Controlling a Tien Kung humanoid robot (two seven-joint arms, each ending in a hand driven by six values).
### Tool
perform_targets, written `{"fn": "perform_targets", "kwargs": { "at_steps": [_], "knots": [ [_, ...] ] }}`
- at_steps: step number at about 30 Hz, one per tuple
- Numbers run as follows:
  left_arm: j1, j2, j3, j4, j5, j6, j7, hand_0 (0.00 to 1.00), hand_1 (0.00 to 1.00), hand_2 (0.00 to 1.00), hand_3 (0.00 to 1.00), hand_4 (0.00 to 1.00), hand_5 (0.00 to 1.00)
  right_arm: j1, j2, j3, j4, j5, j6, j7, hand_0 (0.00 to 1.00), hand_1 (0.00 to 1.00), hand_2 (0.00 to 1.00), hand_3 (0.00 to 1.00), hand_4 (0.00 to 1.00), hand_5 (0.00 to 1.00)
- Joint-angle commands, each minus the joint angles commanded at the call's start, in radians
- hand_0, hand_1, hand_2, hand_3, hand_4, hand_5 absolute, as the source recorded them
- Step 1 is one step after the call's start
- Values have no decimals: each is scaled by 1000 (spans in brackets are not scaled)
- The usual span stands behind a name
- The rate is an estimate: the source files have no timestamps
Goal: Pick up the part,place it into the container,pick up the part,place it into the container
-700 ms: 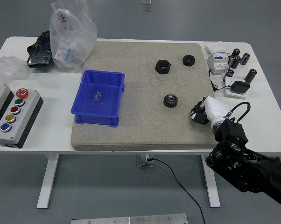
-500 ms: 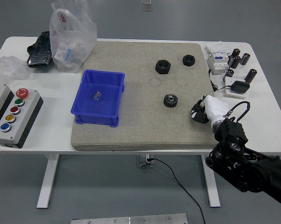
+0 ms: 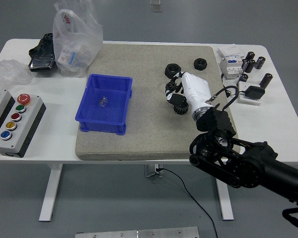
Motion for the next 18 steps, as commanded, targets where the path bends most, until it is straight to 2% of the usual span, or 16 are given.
{"fn": "perform_targets", "kwargs": {
  "at_steps": [2,5,6,11,12,17,18],
  "knots": [
    [-1,0,0,0,1,0,2,861,694,678,832,901,998,29,20,-39,0,48,-35,1,307,506,506,595,553,293],
    [-3,1,-2,0,4,0,4,861,694,678,832,901,998,62,49,-80,-6,106,-52,22,307,506,506,595,553,293],
    [-4,2,-1,0,4,0,4,858,693,676,829,899,998,75,62,-95,-10,124,-50,33,397,571,589,640,554,299],
    [-8,4,-1,0,4,-1,5,858,693,676,829,899,998,124,106,-149,-18,171,-37,72,397,571,589,640,554,299],
    [-8,5,-1,0,4,-1,5,854,691,674,828,898,998,131,113,-159,-17,179,-38,81,519,652,647,673,533,315],
    [-10,6,-3,0,8,-2,9,854,691,674,828,898,998,158,138,-194,-6,232,-32,139,519,652,647,673,533,315],
    [-9,6,-4,0,10,-2,11,854,691,674,826,897,998,161,142,-197,-4,239,-21,146,687,748,769,720,535,317]
  ]
}}
